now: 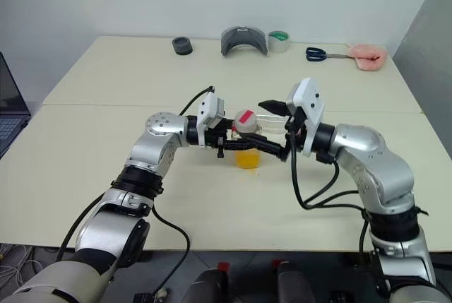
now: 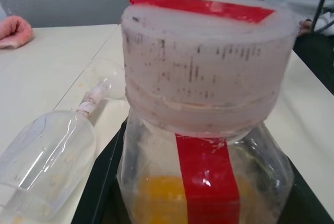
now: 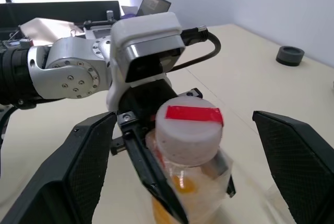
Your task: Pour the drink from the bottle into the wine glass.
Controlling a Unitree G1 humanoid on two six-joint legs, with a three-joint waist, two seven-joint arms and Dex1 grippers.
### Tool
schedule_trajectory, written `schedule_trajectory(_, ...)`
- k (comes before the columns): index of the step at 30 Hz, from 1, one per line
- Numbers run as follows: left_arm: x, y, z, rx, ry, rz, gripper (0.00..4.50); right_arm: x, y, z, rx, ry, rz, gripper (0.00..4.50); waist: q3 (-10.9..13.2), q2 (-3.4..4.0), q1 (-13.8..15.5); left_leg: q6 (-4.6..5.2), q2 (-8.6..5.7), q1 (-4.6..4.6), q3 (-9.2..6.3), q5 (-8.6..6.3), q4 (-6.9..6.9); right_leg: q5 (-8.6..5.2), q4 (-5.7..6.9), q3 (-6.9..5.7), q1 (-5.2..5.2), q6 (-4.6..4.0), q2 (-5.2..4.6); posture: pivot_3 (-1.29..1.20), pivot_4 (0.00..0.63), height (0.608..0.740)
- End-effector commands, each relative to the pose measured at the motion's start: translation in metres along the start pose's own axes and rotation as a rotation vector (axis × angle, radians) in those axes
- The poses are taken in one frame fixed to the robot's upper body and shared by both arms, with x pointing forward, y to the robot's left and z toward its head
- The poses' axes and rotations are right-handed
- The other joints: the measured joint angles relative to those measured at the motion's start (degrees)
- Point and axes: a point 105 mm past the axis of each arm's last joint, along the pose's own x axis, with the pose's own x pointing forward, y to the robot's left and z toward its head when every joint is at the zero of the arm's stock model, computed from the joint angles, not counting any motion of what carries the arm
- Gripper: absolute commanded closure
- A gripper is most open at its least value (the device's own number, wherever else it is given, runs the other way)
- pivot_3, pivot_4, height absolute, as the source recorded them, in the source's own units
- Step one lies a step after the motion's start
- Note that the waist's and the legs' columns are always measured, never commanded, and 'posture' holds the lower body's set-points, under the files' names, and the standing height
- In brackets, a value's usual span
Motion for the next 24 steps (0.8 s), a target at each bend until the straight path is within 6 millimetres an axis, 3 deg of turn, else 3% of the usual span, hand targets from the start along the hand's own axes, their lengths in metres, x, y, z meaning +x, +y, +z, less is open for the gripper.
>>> schedule_trajectory(1, -0.001, 0.004, 0.015, 0.034, -0.044, 0.016, 2.73, 0.007, 0.010, 0.016, -0.067, -0.068, -0.057, 0.00, 0.00, 0.00, -0.14, 0.01, 0.00, 0.02, 0.00, 0.00, 0.01, 0.00, 0.03, 0.00, 0.00, 0.00, 0.00, 0.00, 0.150, 0.740)
schedule_trajectory(10, 0.003, 0.003, 0.016, 0.030, -0.053, 0.010, 2.73, 0.022, -0.009, 0.012, -0.135, -0.073, -0.207, 0.00, 0.00, 0.00, -0.16, 0.00, 0.00, 0.04, 0.01, 0.00, 0.00, 0.00, 0.05, 0.00, 0.00, 0.00, 0.04, 0.00, 0.150, 0.740)
schedule_trajectory(24, 0.003, 0.004, 0.017, 0.026, -0.059, 0.013, 2.73, 0.007, -0.028, 0.001, -0.186, -0.013, -0.279, 0.00, 0.00, 0.00, -0.16, 0.01, 0.01, 0.04, 0.01, 0.00, 0.00, 0.00, 0.05, -0.01, 0.00, 0.00, 0.04, 0.00, 0.150, 0.740)
